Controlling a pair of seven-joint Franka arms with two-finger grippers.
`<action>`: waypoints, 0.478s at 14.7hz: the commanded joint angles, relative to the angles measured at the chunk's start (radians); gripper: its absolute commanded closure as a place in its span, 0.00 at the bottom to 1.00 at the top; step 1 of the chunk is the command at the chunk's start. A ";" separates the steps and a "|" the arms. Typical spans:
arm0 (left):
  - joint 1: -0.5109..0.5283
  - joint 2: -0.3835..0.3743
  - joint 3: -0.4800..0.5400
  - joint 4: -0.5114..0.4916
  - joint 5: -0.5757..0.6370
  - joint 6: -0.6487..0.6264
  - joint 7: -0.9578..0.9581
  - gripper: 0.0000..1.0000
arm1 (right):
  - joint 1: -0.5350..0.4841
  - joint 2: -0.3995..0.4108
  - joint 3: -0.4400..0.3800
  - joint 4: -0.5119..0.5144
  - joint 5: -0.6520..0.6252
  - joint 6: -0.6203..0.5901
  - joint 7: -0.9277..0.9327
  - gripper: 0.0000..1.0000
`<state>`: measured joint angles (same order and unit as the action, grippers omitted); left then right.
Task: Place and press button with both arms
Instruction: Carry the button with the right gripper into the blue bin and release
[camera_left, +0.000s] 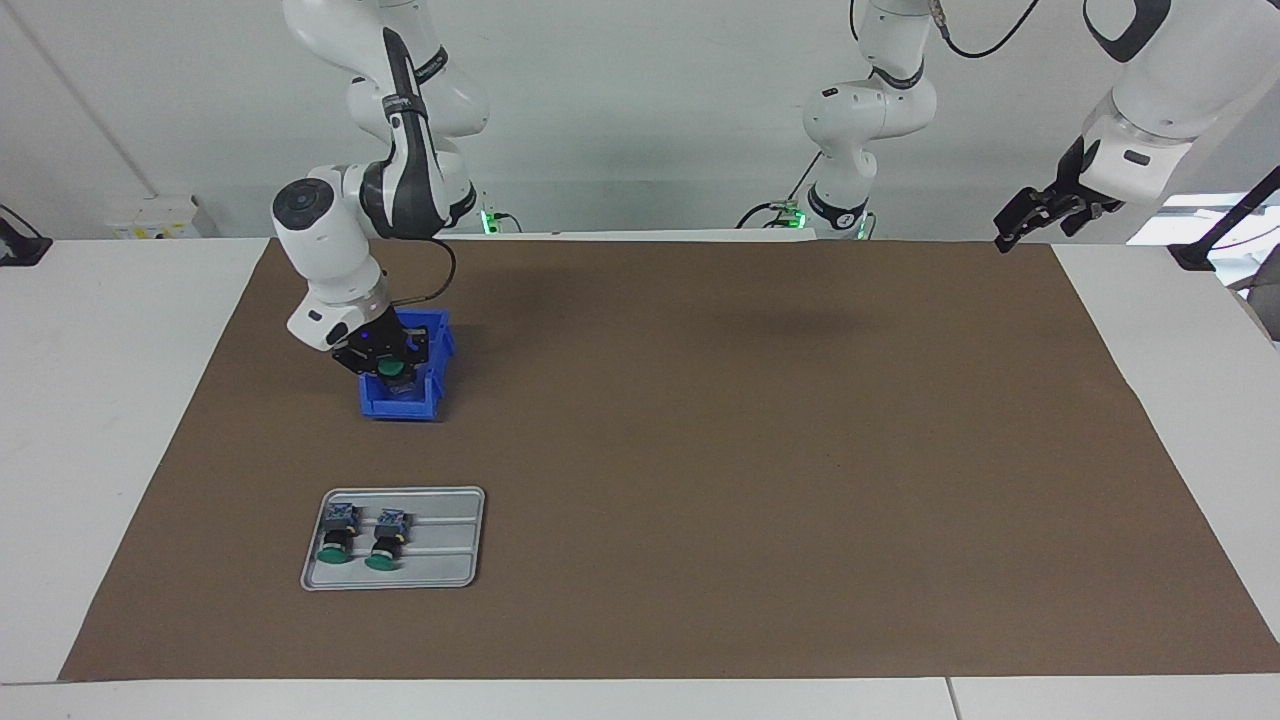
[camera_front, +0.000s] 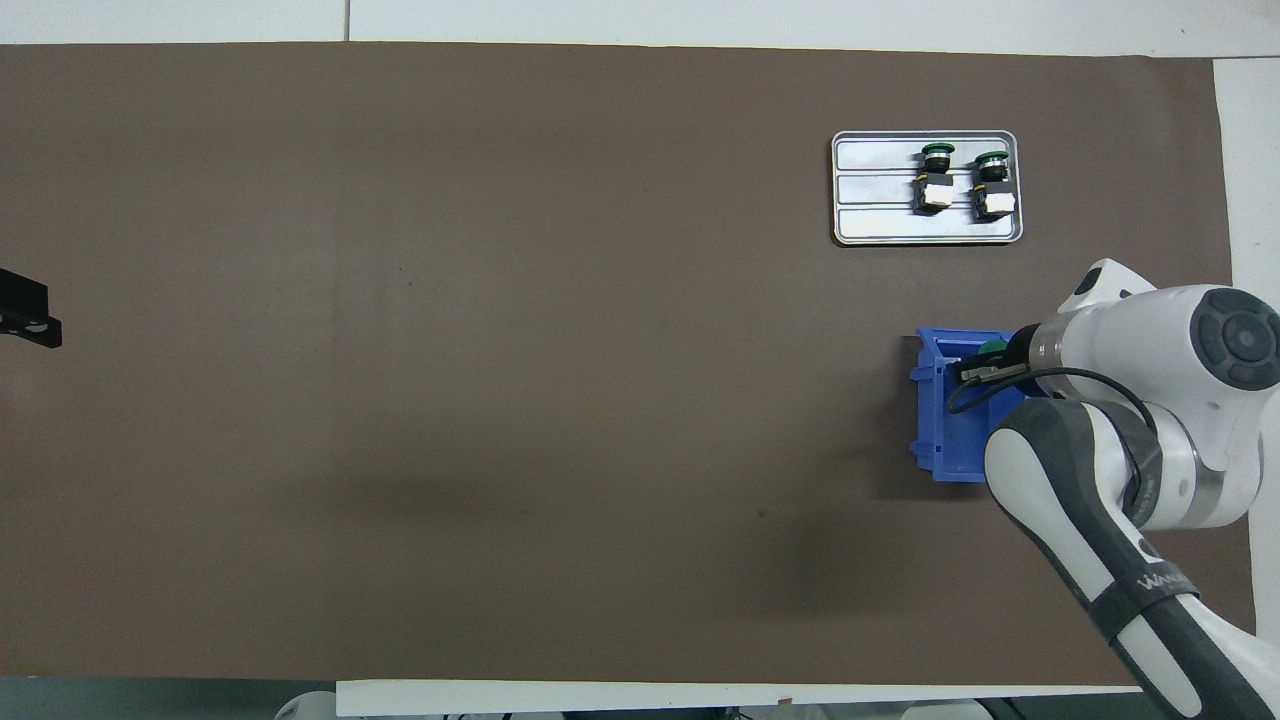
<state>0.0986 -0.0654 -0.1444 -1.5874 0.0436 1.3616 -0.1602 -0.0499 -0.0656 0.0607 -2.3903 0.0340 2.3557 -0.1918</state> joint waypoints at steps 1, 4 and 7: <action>0.007 -0.004 0.005 0.018 -0.011 0.008 0.019 0.00 | -0.010 0.001 0.011 0.006 0.023 0.007 0.008 0.30; 0.016 -0.002 0.008 0.014 -0.021 0.051 0.027 0.00 | -0.008 0.003 0.011 0.068 0.023 -0.042 0.008 0.21; 0.016 0.012 0.008 0.018 -0.025 0.053 0.028 0.00 | -0.010 0.003 0.011 0.209 0.021 -0.212 0.008 0.16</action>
<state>0.1012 -0.0636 -0.1343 -1.5805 0.0378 1.4016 -0.1521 -0.0498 -0.0672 0.0610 -2.2795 0.0341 2.2469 -0.1910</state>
